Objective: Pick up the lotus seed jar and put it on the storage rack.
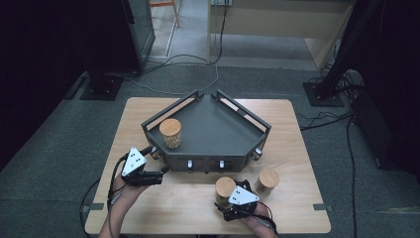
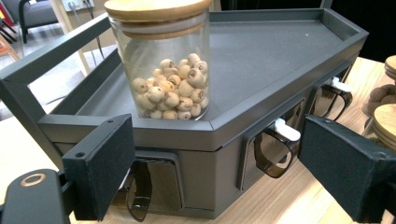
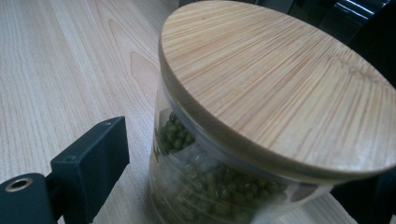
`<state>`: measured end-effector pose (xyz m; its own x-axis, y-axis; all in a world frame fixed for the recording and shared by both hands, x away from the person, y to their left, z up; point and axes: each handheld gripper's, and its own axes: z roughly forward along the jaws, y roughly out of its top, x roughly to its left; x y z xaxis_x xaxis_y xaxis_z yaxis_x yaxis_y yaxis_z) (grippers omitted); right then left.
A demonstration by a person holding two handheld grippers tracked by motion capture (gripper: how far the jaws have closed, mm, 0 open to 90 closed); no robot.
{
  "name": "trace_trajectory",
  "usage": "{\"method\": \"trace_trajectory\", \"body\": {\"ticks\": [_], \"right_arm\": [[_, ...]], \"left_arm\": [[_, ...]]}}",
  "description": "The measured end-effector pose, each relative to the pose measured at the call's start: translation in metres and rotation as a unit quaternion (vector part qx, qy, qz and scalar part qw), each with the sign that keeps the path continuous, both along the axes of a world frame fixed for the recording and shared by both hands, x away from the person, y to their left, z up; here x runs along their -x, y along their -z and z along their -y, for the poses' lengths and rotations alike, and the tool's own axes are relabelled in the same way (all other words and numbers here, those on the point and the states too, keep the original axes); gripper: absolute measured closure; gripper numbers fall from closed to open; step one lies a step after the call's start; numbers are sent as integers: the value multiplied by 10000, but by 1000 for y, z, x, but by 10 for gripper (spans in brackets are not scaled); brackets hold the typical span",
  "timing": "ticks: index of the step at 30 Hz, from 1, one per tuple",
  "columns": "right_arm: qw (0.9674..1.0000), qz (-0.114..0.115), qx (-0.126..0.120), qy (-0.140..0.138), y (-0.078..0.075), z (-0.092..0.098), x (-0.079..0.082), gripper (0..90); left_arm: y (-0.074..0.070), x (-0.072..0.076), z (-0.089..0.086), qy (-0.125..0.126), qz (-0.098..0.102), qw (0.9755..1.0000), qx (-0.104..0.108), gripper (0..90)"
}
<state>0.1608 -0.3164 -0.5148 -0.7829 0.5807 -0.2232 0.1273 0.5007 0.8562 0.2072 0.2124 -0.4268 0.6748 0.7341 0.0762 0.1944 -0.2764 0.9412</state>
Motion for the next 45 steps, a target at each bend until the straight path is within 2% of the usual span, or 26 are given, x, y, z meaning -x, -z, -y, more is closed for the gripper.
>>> {"method": "trace_trajectory", "body": {"ticks": [5, 9, 18, 21, 36, 45], "right_arm": [[10000, 10, 10, 6, 0, 0, 1, 76], [10000, 11, 25, 13, 0, -1, 1, 76], [10000, -22, -12, -8, 0, 1, 0, 76], [10000, 38, -9, 15, 1, 0, 2, 76], [9998, 15, -174, 5, 3, 6, 1, 76], [9997, -30, -223, -43, 3, 8, -1, 76]], "left_arm": [[3, 2, -1, 19, 24, 10000, 10, 110], [7, 4, -3, 18, 51, 9999, 96, 110], [11, 7, -1, 27, 102, 9999, 59, 110], [11, 8, -1, 26, 114, 9999, -6, 110], [20, 15, -8, -36, 169, 9996, 220, 110], [27, 22, -9, -1, 236, 9994, 257, 110]]}}
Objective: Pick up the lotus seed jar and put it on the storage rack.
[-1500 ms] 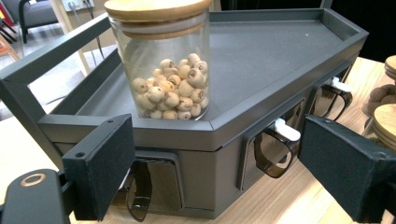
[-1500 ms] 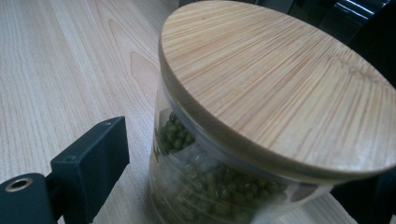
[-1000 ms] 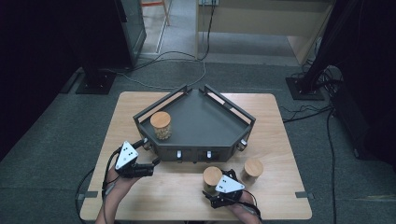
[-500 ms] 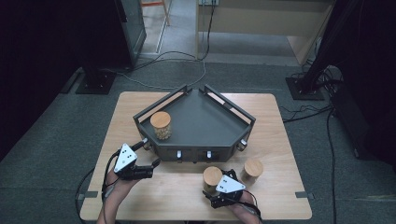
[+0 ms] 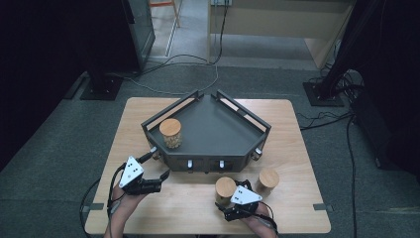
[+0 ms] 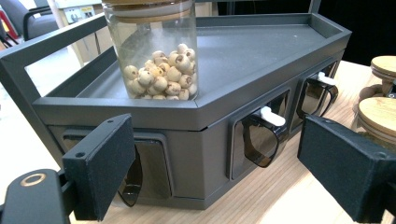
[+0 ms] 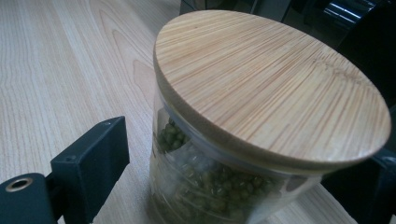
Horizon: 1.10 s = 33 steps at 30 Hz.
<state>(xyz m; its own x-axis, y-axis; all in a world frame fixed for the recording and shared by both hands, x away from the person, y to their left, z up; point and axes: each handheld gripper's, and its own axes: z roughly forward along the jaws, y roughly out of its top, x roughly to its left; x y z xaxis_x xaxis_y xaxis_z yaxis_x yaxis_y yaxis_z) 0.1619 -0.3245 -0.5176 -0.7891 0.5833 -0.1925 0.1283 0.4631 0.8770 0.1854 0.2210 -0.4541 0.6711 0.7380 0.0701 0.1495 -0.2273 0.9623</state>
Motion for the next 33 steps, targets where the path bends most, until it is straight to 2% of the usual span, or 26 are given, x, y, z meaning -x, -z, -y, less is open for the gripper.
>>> {"method": "trace_trajectory", "body": {"ticks": [6, 17, 29, 33], "right_arm": [[9999, -60, -145, 36, 1, 4, -1, 76], [9999, -30, -119, -25, 1, 5, -1, 76], [9999, -25, -133, -59, 2, 5, -2, 76], [9999, -40, -117, -82, 1, 5, -2, 76]], "left_arm": [[8, 2, 1, -10, -26, 10000, 13, 110], [12, 3, -2, 29, -19, 10000, -63, 110], [24, 7, -7, 34, -55, 10000, 60, 110], [27, 7, -6, 60, -33, 10000, 26, 110]]}}
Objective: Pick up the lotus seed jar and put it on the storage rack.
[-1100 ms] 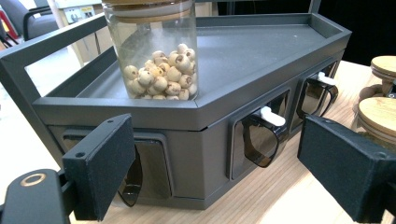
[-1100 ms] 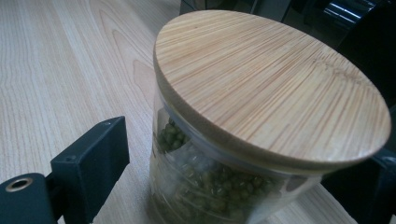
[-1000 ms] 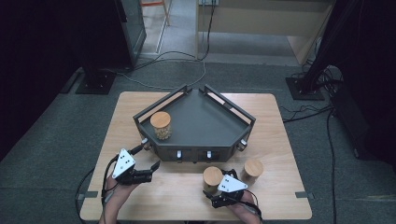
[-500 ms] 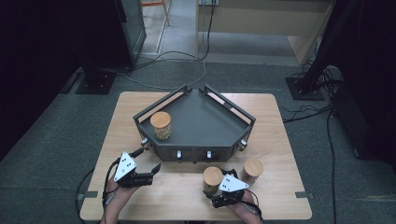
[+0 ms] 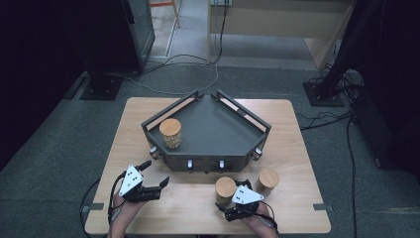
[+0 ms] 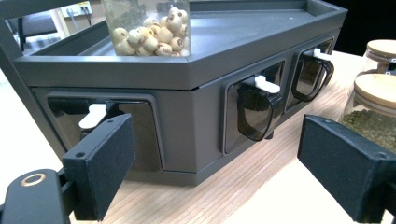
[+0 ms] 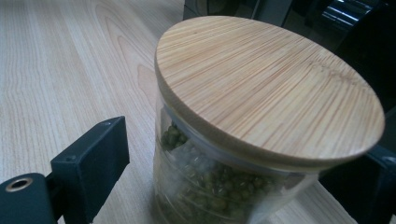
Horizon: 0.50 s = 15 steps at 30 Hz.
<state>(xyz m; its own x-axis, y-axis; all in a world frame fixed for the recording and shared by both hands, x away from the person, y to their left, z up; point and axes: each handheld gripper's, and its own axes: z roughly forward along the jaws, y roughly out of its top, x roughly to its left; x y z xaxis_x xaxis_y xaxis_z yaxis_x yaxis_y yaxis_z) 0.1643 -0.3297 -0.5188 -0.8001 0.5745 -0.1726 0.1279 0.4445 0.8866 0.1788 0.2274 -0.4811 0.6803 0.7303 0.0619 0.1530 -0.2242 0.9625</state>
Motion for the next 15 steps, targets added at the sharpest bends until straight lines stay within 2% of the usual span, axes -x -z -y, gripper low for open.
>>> {"method": "trace_trajectory", "body": {"ticks": [5, 9, 15], "right_arm": [[10000, -23, 2, 14, -1, 0, 0, 76], [10000, 61, -27, 30, 1, 0, 2, 76], [10000, -23, -54, 34, 0, 0, 0, 76]], "left_arm": [[6, -1, -1, 46, -55, 10000, 32, 110], [11, -2, -2, 50, -104, 9999, 30, 110], [20, -2, -5, 27, -122, 9999, 85, 110]]}}
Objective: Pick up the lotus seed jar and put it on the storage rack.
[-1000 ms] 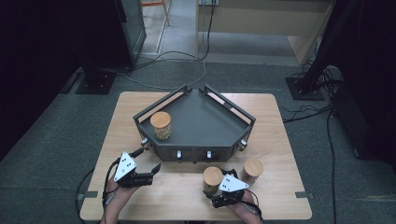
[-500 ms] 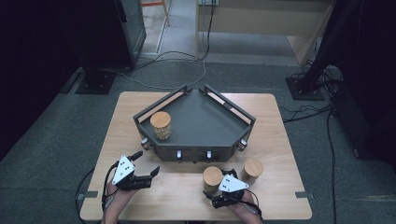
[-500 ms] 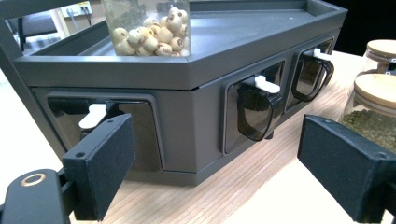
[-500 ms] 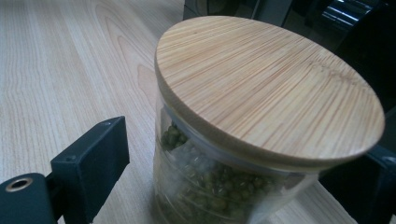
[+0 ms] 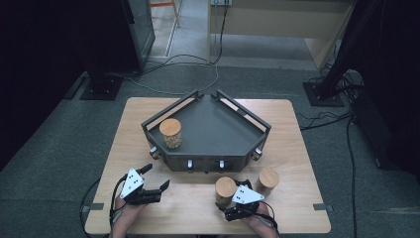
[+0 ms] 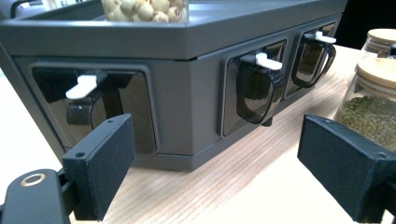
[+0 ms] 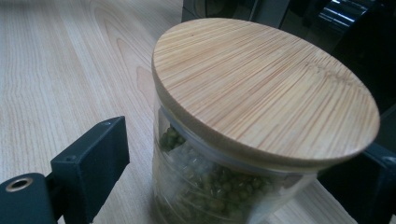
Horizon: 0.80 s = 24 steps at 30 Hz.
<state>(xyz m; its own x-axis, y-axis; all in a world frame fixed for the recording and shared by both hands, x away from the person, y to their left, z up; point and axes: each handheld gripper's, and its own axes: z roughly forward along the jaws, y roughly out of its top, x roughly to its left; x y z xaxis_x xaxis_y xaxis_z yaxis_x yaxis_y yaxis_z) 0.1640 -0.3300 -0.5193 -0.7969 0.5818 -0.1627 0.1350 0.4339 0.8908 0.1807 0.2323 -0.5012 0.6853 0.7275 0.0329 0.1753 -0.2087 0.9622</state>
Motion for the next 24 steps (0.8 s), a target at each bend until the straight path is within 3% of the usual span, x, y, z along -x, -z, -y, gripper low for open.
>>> {"method": "trace_trajectory", "body": {"ticks": [12, 24], "right_arm": [[9999, -110, -90, 28, 0, -1, -1, 77], [9999, -89, -1, 103, -2, -7, 0, 78]], "left_arm": [[12, -3, -4, -59, -119, 9999, 19, 110], [13, -5, -4, -30, -202, 9998, -51, 110]]}}
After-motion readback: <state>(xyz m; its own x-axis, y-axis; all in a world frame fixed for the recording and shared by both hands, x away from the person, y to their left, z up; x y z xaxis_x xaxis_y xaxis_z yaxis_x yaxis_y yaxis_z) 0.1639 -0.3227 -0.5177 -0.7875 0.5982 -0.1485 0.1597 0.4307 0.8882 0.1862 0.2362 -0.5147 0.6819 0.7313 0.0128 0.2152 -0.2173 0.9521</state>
